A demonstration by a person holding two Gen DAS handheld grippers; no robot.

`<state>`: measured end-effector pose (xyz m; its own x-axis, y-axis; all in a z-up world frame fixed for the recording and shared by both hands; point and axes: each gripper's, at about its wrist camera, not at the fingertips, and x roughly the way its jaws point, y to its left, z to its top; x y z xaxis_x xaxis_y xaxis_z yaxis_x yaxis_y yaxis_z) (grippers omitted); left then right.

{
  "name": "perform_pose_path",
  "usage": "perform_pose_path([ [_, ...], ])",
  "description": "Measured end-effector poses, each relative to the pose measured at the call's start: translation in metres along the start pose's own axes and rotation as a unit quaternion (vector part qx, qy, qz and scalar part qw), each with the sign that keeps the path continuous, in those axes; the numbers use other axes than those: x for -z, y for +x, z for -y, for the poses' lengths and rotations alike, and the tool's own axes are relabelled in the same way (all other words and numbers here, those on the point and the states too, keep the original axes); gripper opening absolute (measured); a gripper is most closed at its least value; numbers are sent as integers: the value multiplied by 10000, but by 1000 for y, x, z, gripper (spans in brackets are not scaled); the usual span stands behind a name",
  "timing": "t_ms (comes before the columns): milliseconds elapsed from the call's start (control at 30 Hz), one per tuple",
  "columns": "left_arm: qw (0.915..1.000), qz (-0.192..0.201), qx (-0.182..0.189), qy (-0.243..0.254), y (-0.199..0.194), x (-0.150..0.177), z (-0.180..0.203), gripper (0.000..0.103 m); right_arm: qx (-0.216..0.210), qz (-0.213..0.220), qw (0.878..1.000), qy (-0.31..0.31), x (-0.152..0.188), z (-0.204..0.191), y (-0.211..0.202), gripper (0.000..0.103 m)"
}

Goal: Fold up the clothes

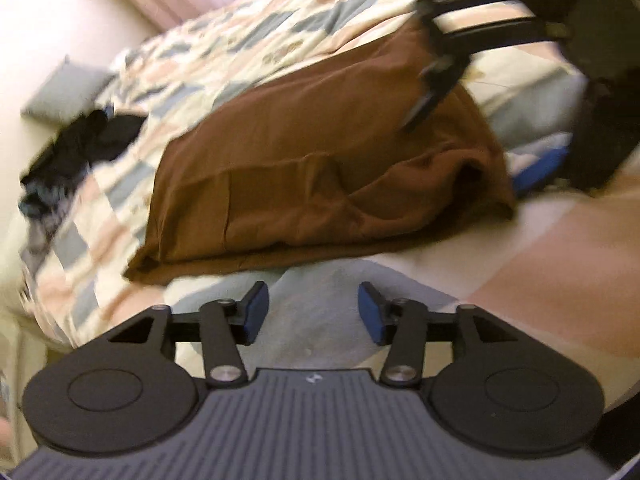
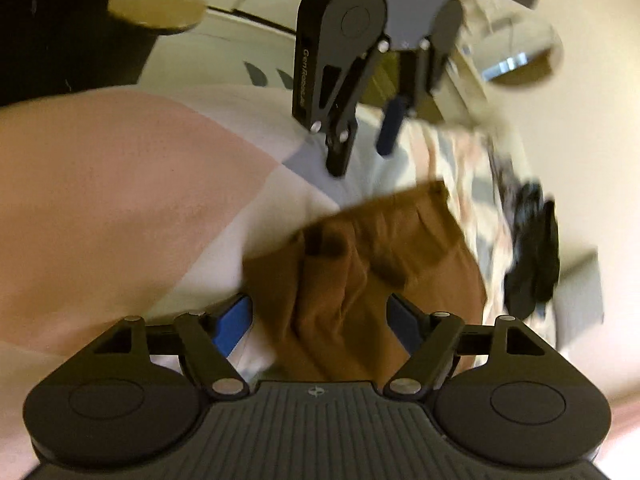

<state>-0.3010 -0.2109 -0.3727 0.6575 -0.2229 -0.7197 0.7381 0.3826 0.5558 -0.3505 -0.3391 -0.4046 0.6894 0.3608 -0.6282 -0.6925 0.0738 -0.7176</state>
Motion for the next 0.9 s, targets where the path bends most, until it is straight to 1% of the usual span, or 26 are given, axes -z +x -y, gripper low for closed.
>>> perform_pose_path([
  [33,9998,78,-68,166,-1,1,6,48,-12,33,10000,-68,0,1,5,65],
  [67,9991,167,-134,355,-2,1,11,48,-74,30,9999,-63,0,4,8,45],
  [100,9981,256,-191,531,-2,2,15,48,-193,-12,9998,23,0,9,9,17],
  [133,9972,320,-238,638,0,1,16,49,-286,-12,9995,152,1,16,8,13],
  [200,9948,449,-331,853,4,-1,18,49,-380,87,9980,493,0,35,1,12],
  [233,9933,514,-377,960,6,-2,19,50,-360,127,9975,595,0,43,-2,12],
  [267,9917,578,-424,1067,8,-3,20,50,-333,149,9972,649,-1,50,-5,12],
  [333,9881,697,-495,1276,14,-5,22,54,-286,186,9967,739,-2,62,-11,12],
  [400,9843,796,-513,1489,24,-6,23,54,-268,198,9964,779,-5,69,-14,12],
  [467,9780,953,-612,1751,33,-6,26,54,-276,205,9960,827,-6,76,-14,12],
  [500,9758,1005,-620,1840,38,-6,27,44,-287,222,9958,838,-6,76,-14,12],
  [533,9758,1009,-576,1851,43,-7,27,29,-298,239,9957,850,-6,77,-13,12],
  [567,9769,995,-525,1818,47,-7,25,19,-331,246,9954,861,-5,76,-14,12],
  [600,9779,982,-474,1784,50,-7,23,12,-387,242,9951,872,-3,72,-16,14],
  [633,9789,969,-423,1750,54,-7,22,12,-409,246,9952,858,0,70,-18,21],
  [700,9814,978,-356,1613,55,-7,18,12,-379,271,9959,771,9,68,-25,52],
  [733,9829,978,-328,1526,54,-7,16,11,-354,264,9963,739,17,68,-29,55],
  [800,9849,937,-308,1420,53,-7,14,11,-274,143,9971,702,42,74,-39,55],
  [900,9878,859,-286,1264,53,-8,14,11,61,-356,9986,377,92,89,-44,54],
])
